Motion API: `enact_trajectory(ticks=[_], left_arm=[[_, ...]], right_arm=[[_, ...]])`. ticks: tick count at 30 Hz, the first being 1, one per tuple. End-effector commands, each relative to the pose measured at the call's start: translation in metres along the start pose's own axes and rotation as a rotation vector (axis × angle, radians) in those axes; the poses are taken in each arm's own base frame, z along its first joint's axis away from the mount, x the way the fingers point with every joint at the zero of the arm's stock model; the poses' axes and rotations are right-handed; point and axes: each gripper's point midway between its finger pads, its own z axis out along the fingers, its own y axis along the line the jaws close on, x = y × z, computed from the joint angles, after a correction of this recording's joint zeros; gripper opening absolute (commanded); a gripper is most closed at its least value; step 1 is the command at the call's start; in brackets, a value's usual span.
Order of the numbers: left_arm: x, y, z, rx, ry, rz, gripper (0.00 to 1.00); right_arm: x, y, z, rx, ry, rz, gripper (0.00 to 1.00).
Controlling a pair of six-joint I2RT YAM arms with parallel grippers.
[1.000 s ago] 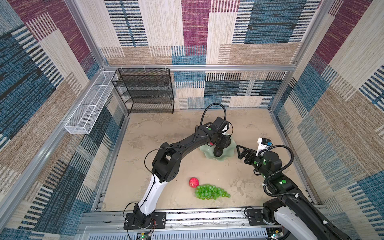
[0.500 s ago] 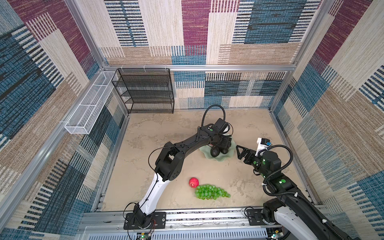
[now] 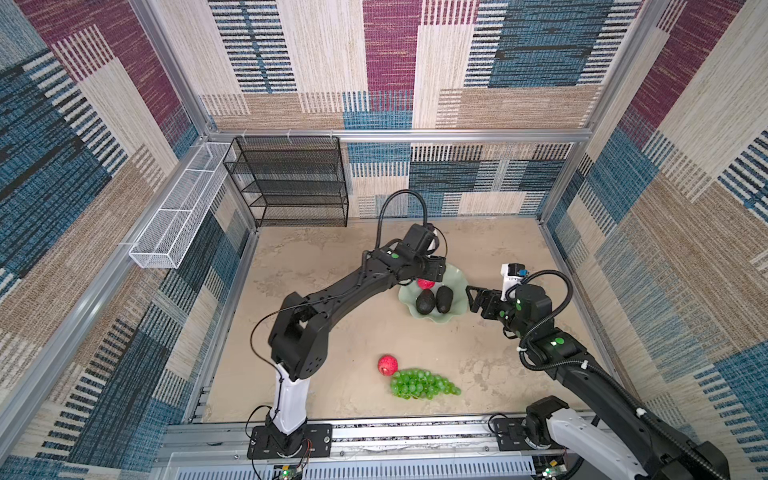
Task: Place and organize the fake fruits in the fruit bowl
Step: 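Withdraw the left gripper while the right gripper grasps the remaining red apple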
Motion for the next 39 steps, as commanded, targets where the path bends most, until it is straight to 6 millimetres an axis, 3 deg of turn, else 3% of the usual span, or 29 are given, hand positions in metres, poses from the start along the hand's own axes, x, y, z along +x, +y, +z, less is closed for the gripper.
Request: enact_trajectory(ticks=[1,4,7,10,13,17,21,26,33,39], left_arm=[[-0.027,0.045,-0.036,-0.096,-0.191,-0.083,0.76],[-0.007,0.105,-0.066,-0.205,-0.236,-0.172,0.77],[0.029,0.160,-0.090,-0.323,-0.226,-0.240,0.78],[0.062,0.201,-0.116,-0.430,-0.207,-0.295,0.79],[0.084,0.224,-0.137,-0.489,-0.223,-0.347,0.80],[0.099,0.241,-0.155,-0.531,-0.264,-0.409,0.80],[0.106,0.249,-0.160,-0.535,-0.271,-0.445,0.80],[0.109,0.254,-0.162,-0.530,-0.263,-0.459,0.80],[0.114,0.259,-0.166,-0.528,-0.265,-0.470,0.80],[0.119,0.263,-0.170,-0.530,-0.263,-0.483,0.80]], right_arm=[[0.016,0.031,0.010,-0.070,0.082,-0.108,0.90],[0.042,0.069,0.021,-0.131,0.174,-0.196,0.89],[0.071,0.109,0.027,-0.243,0.284,-0.243,0.87],[0.100,0.139,0.028,-0.302,0.374,-0.311,0.87],[0.127,0.159,0.030,-0.345,0.450,-0.371,0.86],[0.159,0.184,0.032,-0.392,0.538,-0.438,0.83],[0.193,0.202,0.029,-0.433,0.617,-0.482,0.82],[0.227,0.201,0.029,-0.411,0.703,-0.507,0.81],[0.239,0.190,0.041,-0.337,0.721,-0.537,0.79],[0.242,0.189,0.051,-0.305,0.716,-0.551,0.65]])
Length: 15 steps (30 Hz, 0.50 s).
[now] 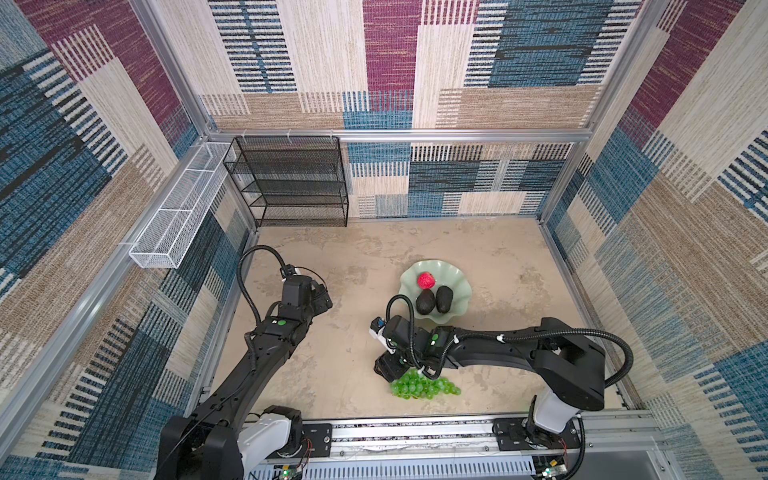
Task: Place and organize the fake fruits in the fruit bowl
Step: 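Withdraw the left gripper while the right gripper grasps the remaining red apple, then carry the red apple with the right gripper and release it in the bowl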
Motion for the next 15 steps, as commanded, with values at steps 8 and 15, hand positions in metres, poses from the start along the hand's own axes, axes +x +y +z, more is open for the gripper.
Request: enact_trajectory(ticks=[8,15], left_arm=[[-0.004,0.007,-0.005,0.013,-0.015,-0.032,0.81],[-0.002,0.011,-0.007,0.020,-0.015,-0.045,0.81]], right_arm=[[-0.008,-0.007,0.007,0.048,-0.017,0.015,0.49],[-0.047,-0.021,-0.035,0.005,-0.144,0.090,0.45]])
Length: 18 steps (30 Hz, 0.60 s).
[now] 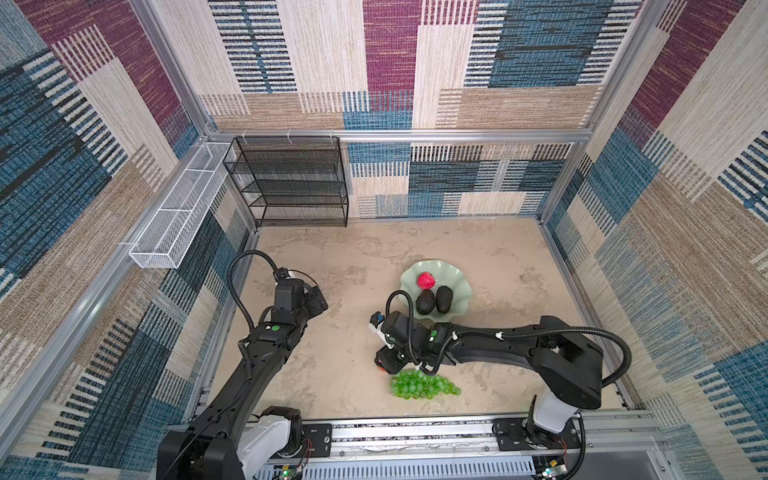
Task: Place and organize the fake fruits in the fruit bowl
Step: 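Carry the red apple with the right gripper and release it in the bowl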
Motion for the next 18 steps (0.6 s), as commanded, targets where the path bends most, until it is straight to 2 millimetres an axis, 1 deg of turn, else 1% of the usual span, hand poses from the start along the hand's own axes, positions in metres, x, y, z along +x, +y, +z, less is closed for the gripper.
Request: enact_trajectory(ticks=[1,3,4,6,10,13,14,16,18], left_arm=[[-0.001,0.000,-0.001,0.010,-0.005,-0.012,0.81],[-0.001,0.000,0.000,0.013,-0.004,-0.015,0.81],[-0.001,0.000,0.000,0.015,-0.005,-0.018,0.81],[-0.002,-0.002,0.000,0.025,-0.005,-0.024,0.81],[-0.003,-0.006,0.000,0.045,-0.007,-0.036,0.81],[-0.004,-0.007,0.000,0.052,-0.005,-0.037,0.81],[-0.004,-0.007,0.001,0.054,-0.002,-0.037,0.81],[-0.004,-0.008,0.000,0.057,0.003,-0.035,0.81],[-0.005,-0.008,0.000,0.058,0.004,-0.033,0.81]], right_arm=[[-0.032,-0.013,-0.029,-0.023,-0.104,0.065,0.44],[-0.051,-0.031,-0.052,-0.005,-0.177,0.092,0.44],[-0.060,-0.044,-0.063,0.022,-0.214,0.108,0.45],[-0.074,-0.075,-0.083,0.090,-0.281,0.144,0.45],[-0.089,-0.146,-0.109,0.217,-0.379,0.238,0.45],[-0.099,-0.185,-0.118,0.287,-0.435,0.274,0.45],[-0.103,-0.194,-0.119,0.306,-0.443,0.279,0.45],[-0.108,-0.216,-0.117,0.338,-0.449,0.294,0.45],[-0.111,-0.232,-0.113,0.355,-0.450,0.306,0.45]])
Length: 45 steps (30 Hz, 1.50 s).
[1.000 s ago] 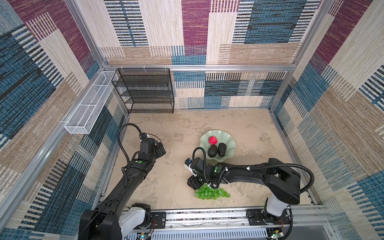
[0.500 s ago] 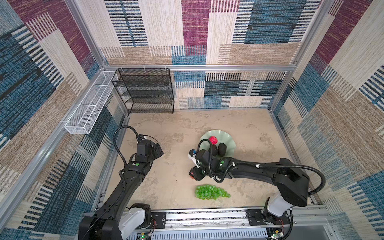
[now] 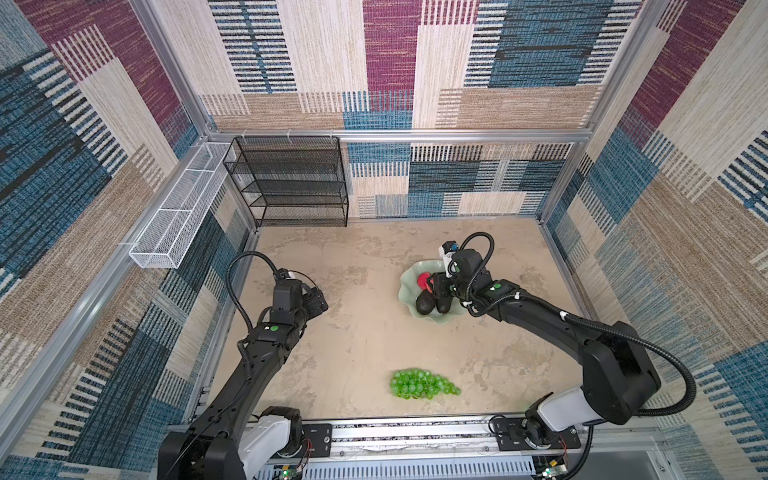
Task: Place and organize the fake fruits in the fruit bowl
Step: 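Carry the red apple with the right gripper and release it in the bowl, then lower the right gripper onto the green grapes and grasp the bunch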
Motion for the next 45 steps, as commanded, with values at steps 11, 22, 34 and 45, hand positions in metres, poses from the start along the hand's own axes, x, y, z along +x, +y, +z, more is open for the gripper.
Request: enact_trajectory(ticks=[11,22,34,45], left_arm=[[-0.005,-0.006,0.001,0.036,-0.013,-0.039,0.81],[-0.007,-0.009,0.005,0.044,-0.002,-0.028,0.80],[-0.008,-0.012,0.006,0.059,-0.002,-0.041,0.81],[-0.005,-0.013,0.009,0.073,0.009,-0.047,0.81]], right_arm=[[-0.018,-0.050,0.052,0.089,-0.024,-0.003,0.46],[-0.005,-0.055,0.064,0.094,0.007,0.010,0.58],[-0.024,-0.033,0.019,0.008,-0.054,-0.012,0.75],[0.118,0.133,-0.102,-0.693,-0.113,-0.449,0.98]])
